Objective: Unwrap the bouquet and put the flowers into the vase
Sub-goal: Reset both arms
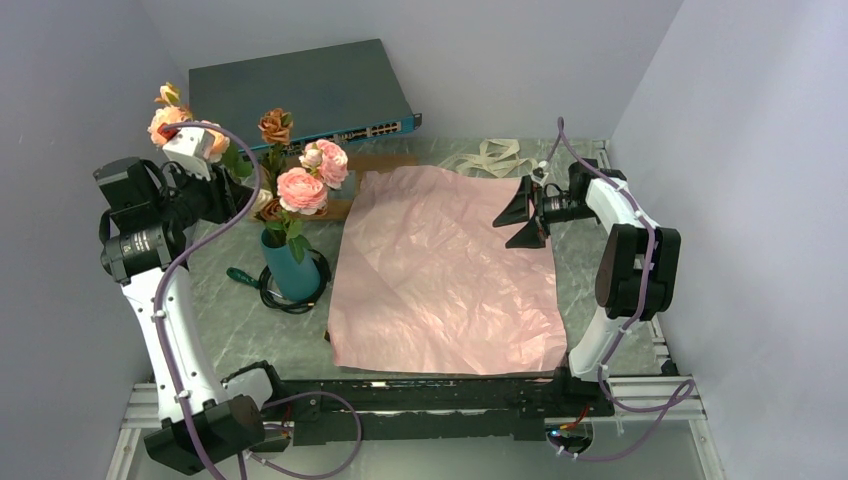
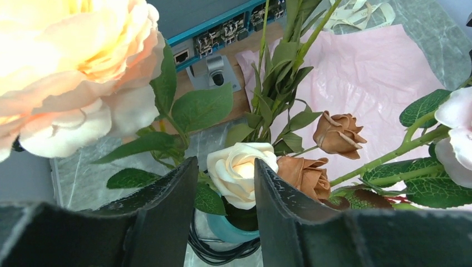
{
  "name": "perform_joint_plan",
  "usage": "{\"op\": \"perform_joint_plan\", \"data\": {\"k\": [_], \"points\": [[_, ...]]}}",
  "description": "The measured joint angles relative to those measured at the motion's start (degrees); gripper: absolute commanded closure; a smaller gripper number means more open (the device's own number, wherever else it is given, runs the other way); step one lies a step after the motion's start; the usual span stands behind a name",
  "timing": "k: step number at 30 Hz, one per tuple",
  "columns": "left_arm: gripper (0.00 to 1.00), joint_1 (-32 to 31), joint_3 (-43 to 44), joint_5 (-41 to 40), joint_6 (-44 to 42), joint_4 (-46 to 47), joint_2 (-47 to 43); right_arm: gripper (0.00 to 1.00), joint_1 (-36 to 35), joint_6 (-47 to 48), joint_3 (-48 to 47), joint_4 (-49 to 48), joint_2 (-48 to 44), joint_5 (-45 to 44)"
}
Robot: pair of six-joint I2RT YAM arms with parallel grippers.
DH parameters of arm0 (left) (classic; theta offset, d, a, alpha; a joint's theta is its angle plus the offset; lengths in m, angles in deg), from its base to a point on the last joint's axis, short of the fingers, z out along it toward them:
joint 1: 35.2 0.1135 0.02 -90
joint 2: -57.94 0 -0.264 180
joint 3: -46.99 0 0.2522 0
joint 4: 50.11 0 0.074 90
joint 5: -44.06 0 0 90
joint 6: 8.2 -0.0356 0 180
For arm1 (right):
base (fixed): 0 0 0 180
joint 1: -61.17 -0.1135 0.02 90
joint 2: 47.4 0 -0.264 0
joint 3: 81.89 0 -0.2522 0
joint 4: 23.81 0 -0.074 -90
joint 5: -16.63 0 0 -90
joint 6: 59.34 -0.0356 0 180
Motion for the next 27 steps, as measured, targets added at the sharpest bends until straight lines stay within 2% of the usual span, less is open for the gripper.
{"op": "perform_joint_plan", "data": {"k": [14,22,27], "points": [[0.56,-0.26,-5.73,1.66,-6.29,-6.75,-1.31,0.02,0.42,0.63,-0.46,0.68,2.67,0.02],[0.33,-0.26,-5.88,1.49,-5.75,-7.72,-1.22,0.02,1.03,2.43,-0.57,1.77,2.67,0.02],[0.27,-0.26,-4.74,0.15,-1.64,-7.52,-1.6,0.01,1.4,2.69,-0.72,1.97,2.64,0.0]]}}
